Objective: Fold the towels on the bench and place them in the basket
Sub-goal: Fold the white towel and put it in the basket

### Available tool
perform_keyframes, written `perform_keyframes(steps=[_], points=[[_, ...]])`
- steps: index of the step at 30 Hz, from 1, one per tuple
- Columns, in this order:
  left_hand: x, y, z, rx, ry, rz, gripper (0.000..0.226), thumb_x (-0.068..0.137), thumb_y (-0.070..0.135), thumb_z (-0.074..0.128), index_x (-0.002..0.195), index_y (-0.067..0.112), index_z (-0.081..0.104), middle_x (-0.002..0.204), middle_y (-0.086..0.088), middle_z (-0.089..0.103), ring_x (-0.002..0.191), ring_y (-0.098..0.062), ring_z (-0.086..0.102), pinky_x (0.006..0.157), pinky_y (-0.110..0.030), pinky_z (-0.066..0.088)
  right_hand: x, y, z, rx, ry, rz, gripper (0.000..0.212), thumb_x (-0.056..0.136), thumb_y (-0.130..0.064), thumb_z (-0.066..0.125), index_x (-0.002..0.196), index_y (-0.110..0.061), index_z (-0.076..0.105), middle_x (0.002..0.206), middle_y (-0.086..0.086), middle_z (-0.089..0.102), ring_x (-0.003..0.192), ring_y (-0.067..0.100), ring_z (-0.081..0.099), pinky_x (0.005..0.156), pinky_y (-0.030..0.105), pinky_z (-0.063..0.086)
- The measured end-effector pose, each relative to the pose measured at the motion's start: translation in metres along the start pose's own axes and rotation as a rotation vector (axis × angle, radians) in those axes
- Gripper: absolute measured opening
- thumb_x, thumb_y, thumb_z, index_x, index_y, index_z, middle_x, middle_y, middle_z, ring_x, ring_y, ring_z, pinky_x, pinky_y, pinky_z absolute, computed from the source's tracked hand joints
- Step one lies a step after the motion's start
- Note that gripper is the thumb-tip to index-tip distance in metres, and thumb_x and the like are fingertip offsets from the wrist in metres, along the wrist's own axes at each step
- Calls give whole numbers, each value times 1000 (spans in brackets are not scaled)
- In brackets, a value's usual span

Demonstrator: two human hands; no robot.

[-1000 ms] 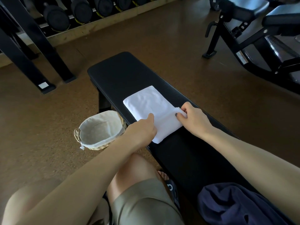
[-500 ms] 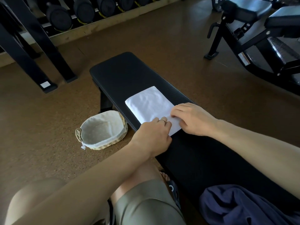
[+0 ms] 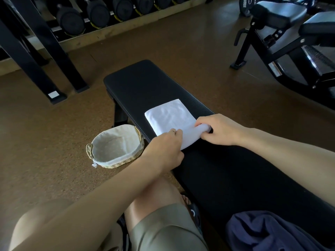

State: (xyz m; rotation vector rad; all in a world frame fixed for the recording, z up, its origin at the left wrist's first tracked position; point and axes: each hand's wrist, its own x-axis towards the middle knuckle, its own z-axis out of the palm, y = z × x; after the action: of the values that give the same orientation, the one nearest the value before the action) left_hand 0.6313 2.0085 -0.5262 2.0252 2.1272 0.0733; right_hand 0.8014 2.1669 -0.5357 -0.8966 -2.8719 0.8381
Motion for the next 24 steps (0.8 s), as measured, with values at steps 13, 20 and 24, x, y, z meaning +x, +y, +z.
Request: perform_keyframes(steps=[13,20,24], points=[[3,-41,11,-413,106,-80,38,94,44,62,116,22,40,97,5,49,78,-17,53,67,-36,44,36,-11,-2,336,44,330,16,91,-29,54,95,-16,62,98,7,64,85,18,56,72,34,41],[20,-67,25,-709,114,-340,32,103,40,51,129,22,48,107,-3,57,97,-18,56,78,-30,39,45,-13,15,325,172,406,28,98,-35,51,79,-18,43,79,-2,49,70,15,44,61,30,31],[30,-69,29,-764,133,-420,23,102,36,53,122,25,48,103,-7,58,99,-24,60,81,-35,47,48,-17,26,261,251,391,15,103,-35,50,106,-20,48,88,-6,55,78,9,53,61,27,35]])
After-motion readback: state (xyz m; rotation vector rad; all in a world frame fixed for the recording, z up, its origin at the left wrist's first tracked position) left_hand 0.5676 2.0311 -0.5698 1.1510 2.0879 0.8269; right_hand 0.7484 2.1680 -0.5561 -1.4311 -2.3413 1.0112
